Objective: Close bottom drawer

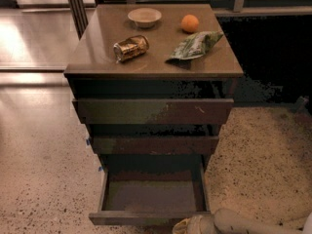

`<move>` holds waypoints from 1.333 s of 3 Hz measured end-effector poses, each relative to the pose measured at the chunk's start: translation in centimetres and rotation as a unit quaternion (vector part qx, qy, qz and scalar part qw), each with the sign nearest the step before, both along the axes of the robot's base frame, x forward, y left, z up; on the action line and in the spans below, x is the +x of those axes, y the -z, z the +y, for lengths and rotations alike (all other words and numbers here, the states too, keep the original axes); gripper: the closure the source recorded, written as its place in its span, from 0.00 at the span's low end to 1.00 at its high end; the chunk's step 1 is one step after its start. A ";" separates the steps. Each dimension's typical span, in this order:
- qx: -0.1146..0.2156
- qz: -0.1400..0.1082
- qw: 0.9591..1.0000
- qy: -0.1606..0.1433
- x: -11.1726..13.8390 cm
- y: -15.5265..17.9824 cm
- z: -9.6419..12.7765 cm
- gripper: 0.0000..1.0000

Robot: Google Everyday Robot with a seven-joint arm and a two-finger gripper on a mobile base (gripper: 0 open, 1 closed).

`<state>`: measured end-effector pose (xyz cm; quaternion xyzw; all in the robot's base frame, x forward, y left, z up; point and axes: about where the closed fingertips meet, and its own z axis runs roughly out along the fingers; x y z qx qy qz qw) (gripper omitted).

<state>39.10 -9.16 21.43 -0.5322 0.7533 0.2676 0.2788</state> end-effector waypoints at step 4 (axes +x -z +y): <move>-0.016 -0.073 0.996 0.054 6.7 3.1 -0.3 1.00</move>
Offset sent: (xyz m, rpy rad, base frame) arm 0.0460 0.0207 -0.0398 0.0033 -0.0807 0.0428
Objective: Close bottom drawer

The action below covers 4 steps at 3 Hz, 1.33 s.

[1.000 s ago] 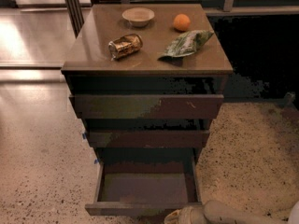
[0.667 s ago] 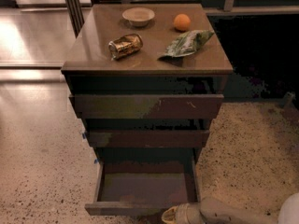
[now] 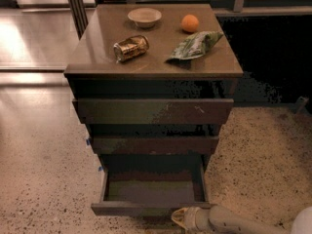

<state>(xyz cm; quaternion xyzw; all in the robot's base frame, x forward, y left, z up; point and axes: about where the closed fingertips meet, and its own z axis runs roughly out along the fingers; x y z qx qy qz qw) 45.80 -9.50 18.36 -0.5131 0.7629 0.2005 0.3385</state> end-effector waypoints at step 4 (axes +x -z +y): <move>-0.052 -0.067 0.996 -0.007 3.9 -0.1 1.1 1.00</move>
Offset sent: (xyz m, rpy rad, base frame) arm 0.0284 0.0053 -0.0097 -0.0528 -0.0409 0.0335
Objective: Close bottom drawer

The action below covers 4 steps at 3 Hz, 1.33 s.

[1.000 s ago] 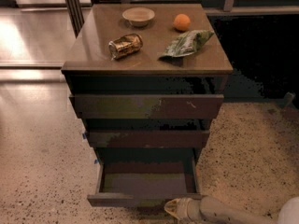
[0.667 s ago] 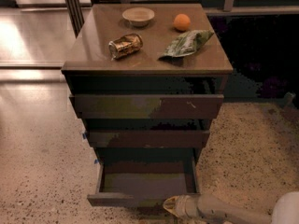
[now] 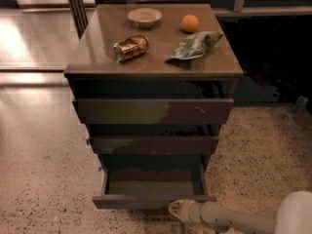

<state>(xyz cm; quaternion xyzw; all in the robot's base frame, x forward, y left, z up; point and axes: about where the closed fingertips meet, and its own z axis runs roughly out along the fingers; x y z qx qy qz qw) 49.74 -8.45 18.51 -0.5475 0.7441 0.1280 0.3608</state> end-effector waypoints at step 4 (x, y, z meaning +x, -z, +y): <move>-0.125 -0.138 0.981 -0.059 -5.4 -1.6 3.5 1.00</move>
Offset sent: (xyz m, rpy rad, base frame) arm 0.0162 -0.0120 0.0628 -0.4264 -0.5709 -0.1749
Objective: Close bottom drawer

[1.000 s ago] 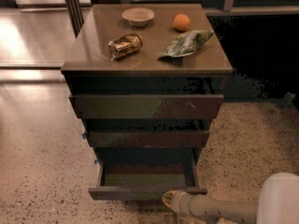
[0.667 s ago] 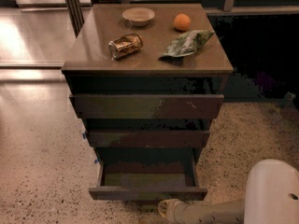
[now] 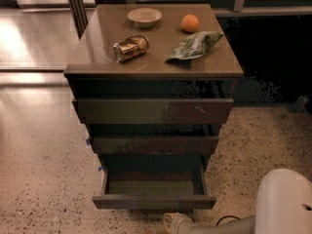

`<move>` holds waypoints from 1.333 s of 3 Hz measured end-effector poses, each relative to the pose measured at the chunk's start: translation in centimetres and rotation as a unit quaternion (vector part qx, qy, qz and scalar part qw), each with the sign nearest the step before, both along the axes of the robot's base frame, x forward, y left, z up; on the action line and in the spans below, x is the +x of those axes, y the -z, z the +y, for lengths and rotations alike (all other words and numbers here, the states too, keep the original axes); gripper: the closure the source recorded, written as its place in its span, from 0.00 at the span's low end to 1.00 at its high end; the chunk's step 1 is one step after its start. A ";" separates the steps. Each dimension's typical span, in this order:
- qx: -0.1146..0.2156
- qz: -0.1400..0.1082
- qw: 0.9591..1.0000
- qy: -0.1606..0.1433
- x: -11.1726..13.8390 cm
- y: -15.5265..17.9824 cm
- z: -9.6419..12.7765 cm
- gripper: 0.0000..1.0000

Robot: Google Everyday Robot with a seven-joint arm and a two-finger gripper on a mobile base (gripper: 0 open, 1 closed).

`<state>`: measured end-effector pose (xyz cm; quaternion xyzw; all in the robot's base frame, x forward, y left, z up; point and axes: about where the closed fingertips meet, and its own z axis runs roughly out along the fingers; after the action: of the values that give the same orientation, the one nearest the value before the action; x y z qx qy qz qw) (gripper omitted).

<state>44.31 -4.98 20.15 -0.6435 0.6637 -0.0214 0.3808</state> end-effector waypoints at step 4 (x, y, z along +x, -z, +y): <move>0.011 -0.035 0.999 0.000 3.7 -0.3 -0.8 1.00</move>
Offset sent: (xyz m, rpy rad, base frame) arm 0.0249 -0.0129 0.0010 0.0568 -0.0145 -0.0356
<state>47.96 -5.80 20.45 -0.6377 0.6505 -0.0363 0.4110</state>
